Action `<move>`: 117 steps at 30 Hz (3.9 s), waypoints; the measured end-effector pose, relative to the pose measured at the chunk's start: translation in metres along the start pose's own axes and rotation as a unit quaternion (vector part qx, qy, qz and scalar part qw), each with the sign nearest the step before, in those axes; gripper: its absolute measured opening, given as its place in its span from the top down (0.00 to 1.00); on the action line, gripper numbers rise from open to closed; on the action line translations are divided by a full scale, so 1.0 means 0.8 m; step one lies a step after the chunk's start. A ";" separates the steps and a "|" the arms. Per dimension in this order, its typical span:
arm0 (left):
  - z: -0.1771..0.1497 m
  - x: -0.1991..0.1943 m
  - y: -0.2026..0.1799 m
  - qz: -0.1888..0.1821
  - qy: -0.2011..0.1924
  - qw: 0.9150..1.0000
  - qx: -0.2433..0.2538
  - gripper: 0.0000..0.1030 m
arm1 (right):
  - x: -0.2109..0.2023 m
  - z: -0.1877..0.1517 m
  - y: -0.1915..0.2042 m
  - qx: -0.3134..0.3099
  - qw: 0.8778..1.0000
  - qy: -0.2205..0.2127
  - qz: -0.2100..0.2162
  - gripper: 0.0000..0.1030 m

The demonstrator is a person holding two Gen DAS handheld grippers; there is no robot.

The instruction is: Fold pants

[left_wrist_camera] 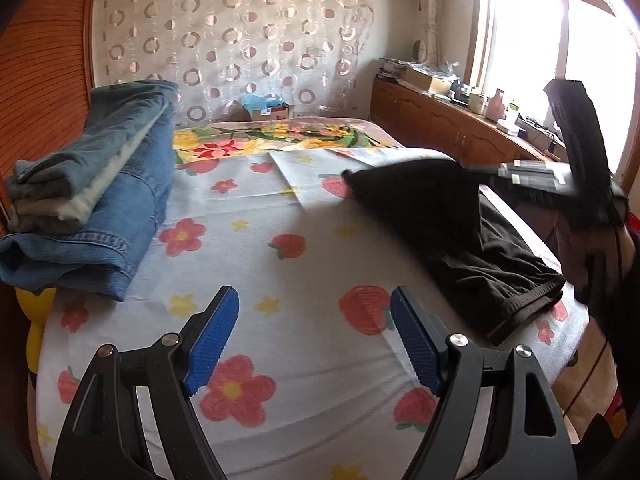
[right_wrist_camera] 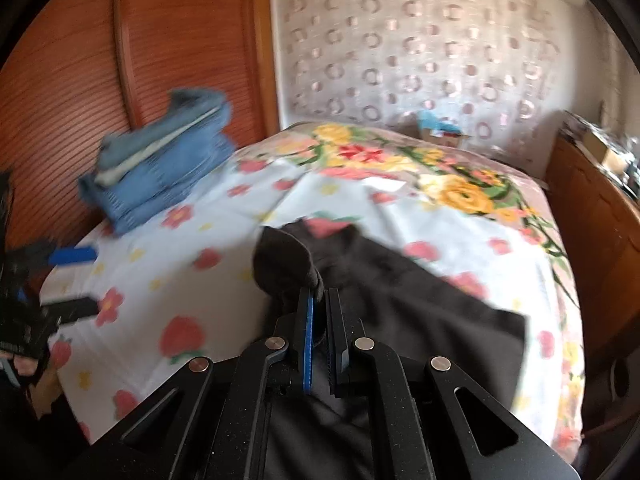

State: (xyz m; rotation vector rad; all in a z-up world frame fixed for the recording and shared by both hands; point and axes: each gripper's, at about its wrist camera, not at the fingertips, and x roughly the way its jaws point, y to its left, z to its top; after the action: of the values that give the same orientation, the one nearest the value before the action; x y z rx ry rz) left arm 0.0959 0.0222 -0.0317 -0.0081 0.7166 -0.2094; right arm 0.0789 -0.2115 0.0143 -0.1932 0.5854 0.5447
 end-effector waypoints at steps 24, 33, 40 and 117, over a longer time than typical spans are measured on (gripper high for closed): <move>0.002 0.020 -0.038 -0.019 0.017 0.999 0.028 0.23 | 0.028 0.002 -0.117 0.110 0.986 0.028 -0.119 0.77; 0.015 0.038 -0.065 -0.039 0.024 0.998 0.041 0.23 | 0.013 -0.033 -0.103 0.112 0.989 0.044 -0.080 0.77; 0.019 0.053 -0.091 -0.052 0.036 0.996 0.061 0.23 | 0.025 -0.043 -0.125 0.117 0.989 0.062 -0.071 0.95; 0.024 0.045 -0.139 -0.098 0.048 0.991 0.074 0.50 | -0.135 -0.162 -0.037 0.121 0.991 -0.017 -0.058 0.91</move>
State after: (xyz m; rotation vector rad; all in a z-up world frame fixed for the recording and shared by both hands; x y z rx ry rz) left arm 0.1138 -0.0949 -0.0315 0.0732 0.7944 -0.4520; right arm -0.0420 -0.3251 -0.0296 0.0126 0.5987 0.3597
